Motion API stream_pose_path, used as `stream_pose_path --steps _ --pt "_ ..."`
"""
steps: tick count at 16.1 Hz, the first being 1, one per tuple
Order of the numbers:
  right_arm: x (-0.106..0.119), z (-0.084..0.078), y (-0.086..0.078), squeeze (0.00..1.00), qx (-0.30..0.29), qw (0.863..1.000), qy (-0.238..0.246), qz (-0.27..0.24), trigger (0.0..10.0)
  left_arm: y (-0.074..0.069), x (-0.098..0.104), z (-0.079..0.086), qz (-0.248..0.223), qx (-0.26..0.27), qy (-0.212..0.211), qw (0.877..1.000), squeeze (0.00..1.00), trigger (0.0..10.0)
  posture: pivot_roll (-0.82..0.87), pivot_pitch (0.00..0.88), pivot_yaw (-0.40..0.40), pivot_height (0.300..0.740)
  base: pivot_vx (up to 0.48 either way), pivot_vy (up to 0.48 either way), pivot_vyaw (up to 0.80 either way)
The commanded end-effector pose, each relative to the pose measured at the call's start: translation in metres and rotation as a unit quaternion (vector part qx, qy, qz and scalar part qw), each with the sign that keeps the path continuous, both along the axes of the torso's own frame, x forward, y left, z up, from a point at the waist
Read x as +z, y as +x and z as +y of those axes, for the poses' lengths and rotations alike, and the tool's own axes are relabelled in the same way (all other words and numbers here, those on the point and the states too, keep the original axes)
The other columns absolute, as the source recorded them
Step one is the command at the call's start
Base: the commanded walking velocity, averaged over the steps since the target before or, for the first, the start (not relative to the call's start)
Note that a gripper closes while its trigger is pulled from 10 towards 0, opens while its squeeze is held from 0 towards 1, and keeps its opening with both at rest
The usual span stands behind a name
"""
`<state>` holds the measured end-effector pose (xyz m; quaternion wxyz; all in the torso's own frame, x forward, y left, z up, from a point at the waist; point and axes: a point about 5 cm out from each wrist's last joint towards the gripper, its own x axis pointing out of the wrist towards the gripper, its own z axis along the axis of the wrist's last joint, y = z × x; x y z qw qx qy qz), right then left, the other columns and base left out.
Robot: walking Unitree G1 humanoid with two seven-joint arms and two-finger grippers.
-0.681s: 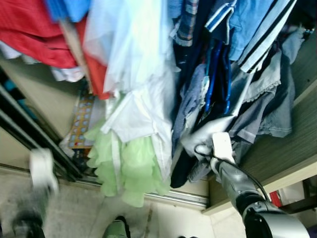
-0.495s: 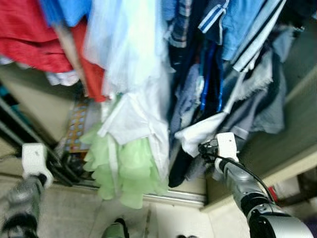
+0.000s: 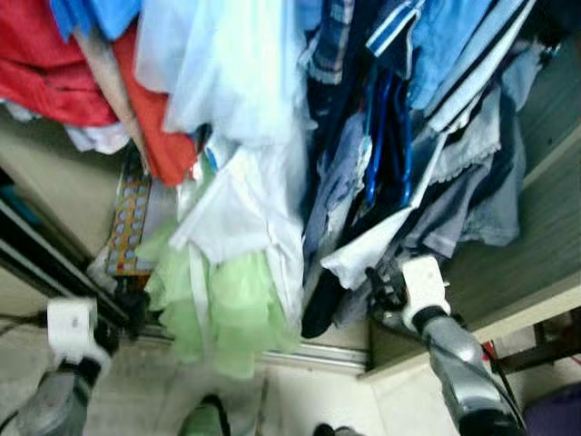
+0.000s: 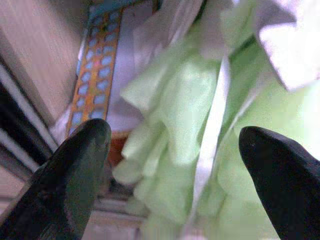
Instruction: Clean up the room
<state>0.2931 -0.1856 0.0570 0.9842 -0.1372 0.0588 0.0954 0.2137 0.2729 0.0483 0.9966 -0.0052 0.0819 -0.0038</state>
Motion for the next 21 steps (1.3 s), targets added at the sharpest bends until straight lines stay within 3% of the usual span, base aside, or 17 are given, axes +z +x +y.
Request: stream_pose_path --steps 1,3,6,7,8,10,13,15,17,20,21 --pt "0.019 -0.003 -0.004 0.0 0.013 0.999 -0.014 -0.041 10.0 0.0 0.017 -0.011 -0.033 -0.033 0.009 0.999 0.0 10.0 0.13 0.176 -0.089 0.74 0.0 0.0 0.0" --pt "0.03 -0.004 -0.009 0.0 0.018 0.998 -0.013 -0.055 10.0 0.0 0.029 -0.02 -0.043 -0.069 0.023 0.996 0.0 10.0 0.13 0.175 -0.089 0.74 0.0 0.0 0.0" --pt "0.056 0.004 -0.009 0.0 0.068 0.993 -0.039 -0.093 10.0 0.015 0.057 -0.027 -0.056 -0.134 0.048 0.988 0.0 10.0 0.12 0.152 -0.076 0.74 0.0 0.0 0.0" --pt "0.065 0.008 -0.006 0.0 0.091 0.987 -0.066 -0.113 10.0 0.021 0.059 -0.029 -0.043 -0.163 0.061 0.984 0.0 10.0 0.12 0.139 -0.069 0.74 0.0 0.0 0.0" --pt "0.067 0.007 0.001 0.0 0.076 0.988 -0.071 -0.115 10.0 0.027 0.056 -0.028 -0.038 -0.17 0.065 0.983 0.0 10.0 0.12 0.131 -0.071 0.74 0.0 0.0 0.0" --pt "0.073 0.017 0.013 0.0 0.056 0.993 -0.023 -0.098 10.0 0.044 0.06 -0.031 -0.054 -0.161 0.037 0.985 0.0 10.0 0.12 0.106 -0.076 0.74 0.0 0.0 0.0" --pt "0.082 0.028 0.009 0.0 0.059 0.992 0.014 -0.111 10.0 0.048 0.064 -0.045 -0.062 -0.163 0.029 0.984 0.0 10.0 0.11 0.063 -0.126 0.74 0.0 0.0 0.0" --pt "0.085 0.018 0.005 0.0 0.018 0.992 0.028 -0.123 10.0 0.043 0.061 -0.046 -0.067 -0.15 0.031 0.986 0.0 10.0 0.1 0.053 -0.141 0.74 0.0 0.0 0.0" --pt "0.071 0.001 -0.013 0.0 -0.026 0.993 0.019 -0.111 10.0 0.035 0.055 -0.038 -0.065 -0.106 0.035 0.992 0.0 10.0 0.08 0.053 -0.124 0.74 0.0 0.0 0.0" --pt "0.058 -0.011 -0.033 0.0 -0.007 0.996 0.025 -0.082 10.0 0.034 0.052 -0.042 -0.059 -0.097 0.026 0.993 0.0 10.0 0.06 0.066 -0.096 0.74 0.0 0.0 0.0" --pt "0.057 -0.017 -0.038 0.0 -0.025 0.995 0.028 -0.088 10.0 0.033 0.053 -0.047 -0.062 -0.109 0.024 0.992 0.0 10.0 0.05 0.069 -0.086 0.74 0.0 0.0 0.0"
